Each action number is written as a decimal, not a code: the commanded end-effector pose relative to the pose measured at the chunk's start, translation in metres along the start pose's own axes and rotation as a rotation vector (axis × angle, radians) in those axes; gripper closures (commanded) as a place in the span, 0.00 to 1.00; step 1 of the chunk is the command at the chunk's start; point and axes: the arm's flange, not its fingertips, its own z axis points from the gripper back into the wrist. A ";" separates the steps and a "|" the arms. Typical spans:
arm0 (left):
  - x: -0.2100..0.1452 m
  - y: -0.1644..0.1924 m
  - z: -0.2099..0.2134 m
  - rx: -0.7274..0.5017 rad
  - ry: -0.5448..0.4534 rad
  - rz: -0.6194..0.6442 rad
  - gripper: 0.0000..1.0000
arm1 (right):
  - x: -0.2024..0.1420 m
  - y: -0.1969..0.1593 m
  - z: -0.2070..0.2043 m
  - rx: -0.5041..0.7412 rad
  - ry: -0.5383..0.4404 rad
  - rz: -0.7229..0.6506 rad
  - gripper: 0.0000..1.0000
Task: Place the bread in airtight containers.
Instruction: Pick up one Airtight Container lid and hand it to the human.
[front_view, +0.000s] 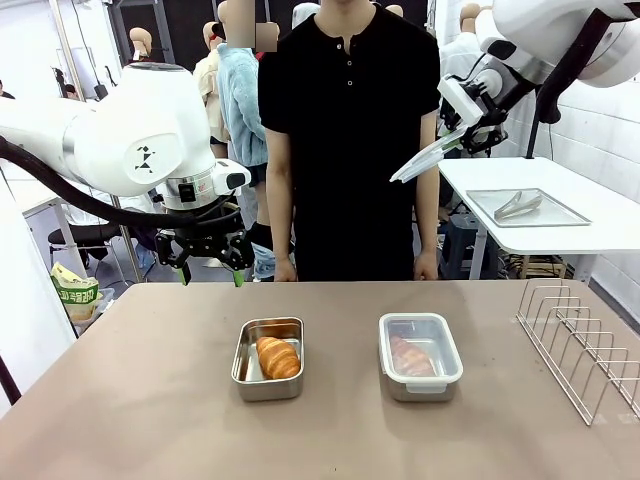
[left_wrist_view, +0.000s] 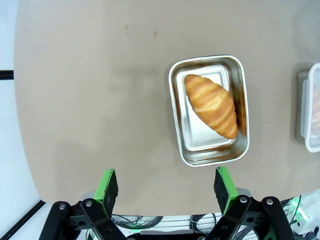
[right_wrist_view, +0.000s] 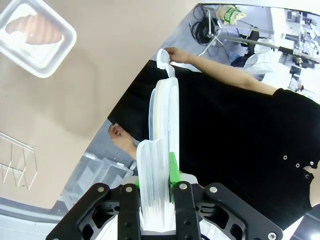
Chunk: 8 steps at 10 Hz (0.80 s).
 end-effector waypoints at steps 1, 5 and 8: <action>0.001 0.002 0.002 0.004 0.002 -0.003 0.00 | 0.001 0.001 0.003 -0.001 0.001 0.000 1.00; 0.001 0.002 0.002 0.004 0.002 -0.003 0.00 | 0.001 0.001 0.003 -0.001 0.001 0.000 1.00; 0.001 0.002 0.002 0.004 0.002 -0.003 0.00 | 0.001 0.001 0.003 -0.001 0.001 0.000 1.00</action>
